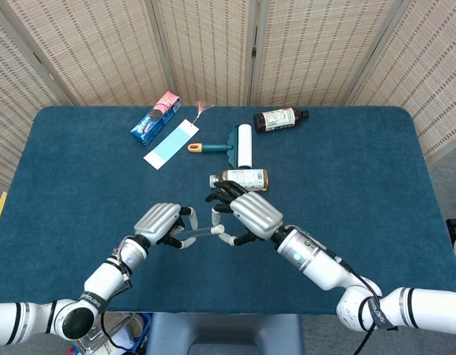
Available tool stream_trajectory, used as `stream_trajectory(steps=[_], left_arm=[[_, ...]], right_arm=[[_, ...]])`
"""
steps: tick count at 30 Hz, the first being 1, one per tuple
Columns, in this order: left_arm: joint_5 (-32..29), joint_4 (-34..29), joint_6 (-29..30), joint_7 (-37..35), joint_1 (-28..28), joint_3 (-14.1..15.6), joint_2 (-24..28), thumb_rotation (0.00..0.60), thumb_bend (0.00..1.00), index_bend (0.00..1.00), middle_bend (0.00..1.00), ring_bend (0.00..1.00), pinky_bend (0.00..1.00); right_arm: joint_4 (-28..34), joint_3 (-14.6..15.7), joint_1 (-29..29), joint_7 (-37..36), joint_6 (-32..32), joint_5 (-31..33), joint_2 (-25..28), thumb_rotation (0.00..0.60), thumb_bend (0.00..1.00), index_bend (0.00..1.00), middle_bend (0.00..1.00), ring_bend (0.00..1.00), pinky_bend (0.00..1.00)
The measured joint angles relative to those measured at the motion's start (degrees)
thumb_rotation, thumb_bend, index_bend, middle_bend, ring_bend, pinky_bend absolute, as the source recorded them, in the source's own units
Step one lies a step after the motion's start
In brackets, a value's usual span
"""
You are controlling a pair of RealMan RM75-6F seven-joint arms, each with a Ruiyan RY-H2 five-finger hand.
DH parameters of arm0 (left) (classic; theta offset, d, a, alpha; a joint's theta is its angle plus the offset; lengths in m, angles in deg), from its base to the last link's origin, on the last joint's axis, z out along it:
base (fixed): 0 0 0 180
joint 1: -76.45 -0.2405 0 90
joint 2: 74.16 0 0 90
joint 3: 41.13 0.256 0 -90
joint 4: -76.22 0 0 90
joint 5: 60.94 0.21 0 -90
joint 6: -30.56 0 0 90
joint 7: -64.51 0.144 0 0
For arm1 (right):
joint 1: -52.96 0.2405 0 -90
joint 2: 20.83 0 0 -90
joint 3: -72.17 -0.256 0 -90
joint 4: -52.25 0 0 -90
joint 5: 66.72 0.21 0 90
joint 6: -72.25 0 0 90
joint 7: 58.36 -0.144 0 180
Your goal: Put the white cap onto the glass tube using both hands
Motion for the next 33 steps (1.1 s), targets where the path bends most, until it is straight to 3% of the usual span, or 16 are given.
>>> stream_trajectory(steps=[6, 11, 21, 33], left_arm=[[-0.3, 0.6, -0.1, 0.2, 0.0, 0.3, 0.3, 0.6, 0.38, 0.58, 1.0, 0.99, 1.0], [-0.7, 1.7, 0.0, 0.6, -0.1, 0.8, 0.5, 0.6, 0.38, 0.58, 1.0, 0.99, 1.0], [-1.8, 7.5, 1.8, 6.9, 0.2, 3.6, -1.4, 0.6, 0.38, 0.58, 1.0, 0.99, 1.0], [-7.3, 18.5, 4.4, 18.5, 3.2, 5.7, -12.3, 0.6, 0.38, 0.54, 1.0, 0.99, 1.0]], right_arm=[[-0.1, 0.2, 0.2, 0.5, 0.6, 0.2, 0.2, 0.6, 0.17, 0.33, 0.09, 0.0, 0.0], [0.1, 0.3, 0.2, 0.5, 0.7, 0.1, 0.5, 0.6, 0.08, 0.16, 0.04, 0.0, 0.0], [1.5, 0.6, -3.8, -0.9, -4.6, -2.4, 4.8, 0.6, 0.07, 0.12, 0.04, 0.0, 0.0], [-0.1, 2.7, -11.3, -5.3, -12.0, -7.1, 10.9, 0.6, 0.07, 0.12, 0.04, 0.0, 0.0]])
